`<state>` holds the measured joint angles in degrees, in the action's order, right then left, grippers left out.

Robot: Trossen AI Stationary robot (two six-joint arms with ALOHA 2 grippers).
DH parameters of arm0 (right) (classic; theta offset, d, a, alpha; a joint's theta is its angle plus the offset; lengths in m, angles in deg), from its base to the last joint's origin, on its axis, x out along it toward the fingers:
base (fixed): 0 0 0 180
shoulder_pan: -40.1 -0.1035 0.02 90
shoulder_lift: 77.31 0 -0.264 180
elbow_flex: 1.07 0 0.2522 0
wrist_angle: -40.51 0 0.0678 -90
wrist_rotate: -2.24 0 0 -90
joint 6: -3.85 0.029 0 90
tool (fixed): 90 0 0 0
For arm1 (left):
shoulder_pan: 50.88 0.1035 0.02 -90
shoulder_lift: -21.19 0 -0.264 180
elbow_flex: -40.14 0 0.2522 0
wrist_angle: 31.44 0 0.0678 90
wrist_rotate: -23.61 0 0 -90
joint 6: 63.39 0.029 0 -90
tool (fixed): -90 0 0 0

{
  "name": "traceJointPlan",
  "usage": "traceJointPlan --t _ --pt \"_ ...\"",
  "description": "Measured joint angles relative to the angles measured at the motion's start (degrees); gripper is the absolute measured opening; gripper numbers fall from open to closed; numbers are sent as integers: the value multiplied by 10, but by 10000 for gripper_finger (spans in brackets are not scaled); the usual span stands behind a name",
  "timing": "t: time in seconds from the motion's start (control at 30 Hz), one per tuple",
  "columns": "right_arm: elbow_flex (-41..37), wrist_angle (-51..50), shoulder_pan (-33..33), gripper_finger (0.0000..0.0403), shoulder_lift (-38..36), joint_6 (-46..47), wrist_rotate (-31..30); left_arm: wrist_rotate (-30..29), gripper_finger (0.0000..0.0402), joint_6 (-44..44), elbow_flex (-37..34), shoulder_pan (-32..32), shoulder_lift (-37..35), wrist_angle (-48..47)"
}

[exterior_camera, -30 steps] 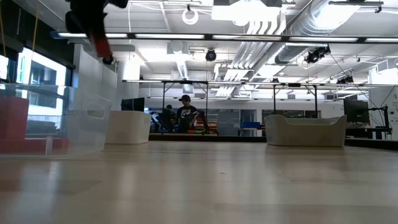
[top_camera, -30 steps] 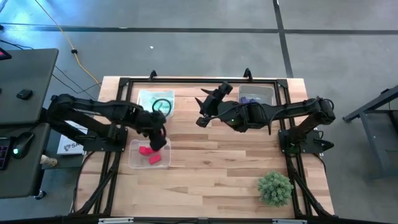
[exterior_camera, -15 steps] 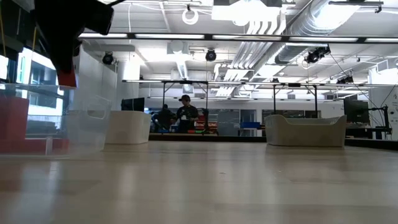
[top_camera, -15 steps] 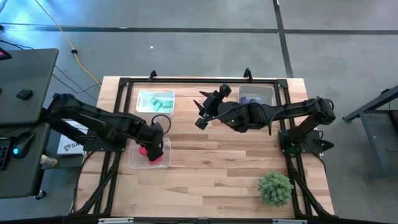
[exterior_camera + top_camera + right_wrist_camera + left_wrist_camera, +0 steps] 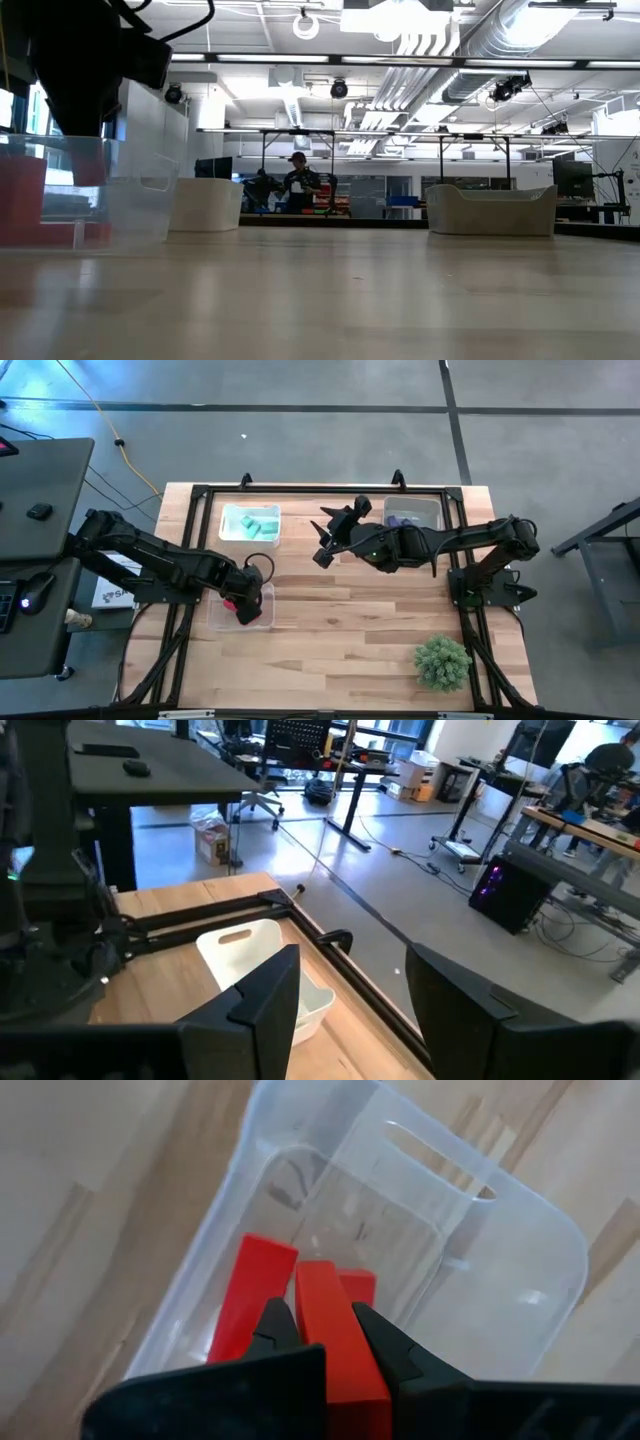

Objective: Sort & place blocks by color
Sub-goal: Put the red block into the transparent bin, then return to Home Position

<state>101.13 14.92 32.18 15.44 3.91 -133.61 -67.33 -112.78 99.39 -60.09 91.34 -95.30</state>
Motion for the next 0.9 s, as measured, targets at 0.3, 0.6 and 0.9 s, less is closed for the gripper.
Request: traceJointPlan --t 0.3,0.6,0.9 --pt "0 0 0 174 0 0 13 16 4 0 -37 0 6 64" --pt "0 -8 0 174 0 1 14 18 50 0 -45 0 6 81" --pt "0 -12 0 174 0 0 14 19 80 9 -33 18 -12 68"
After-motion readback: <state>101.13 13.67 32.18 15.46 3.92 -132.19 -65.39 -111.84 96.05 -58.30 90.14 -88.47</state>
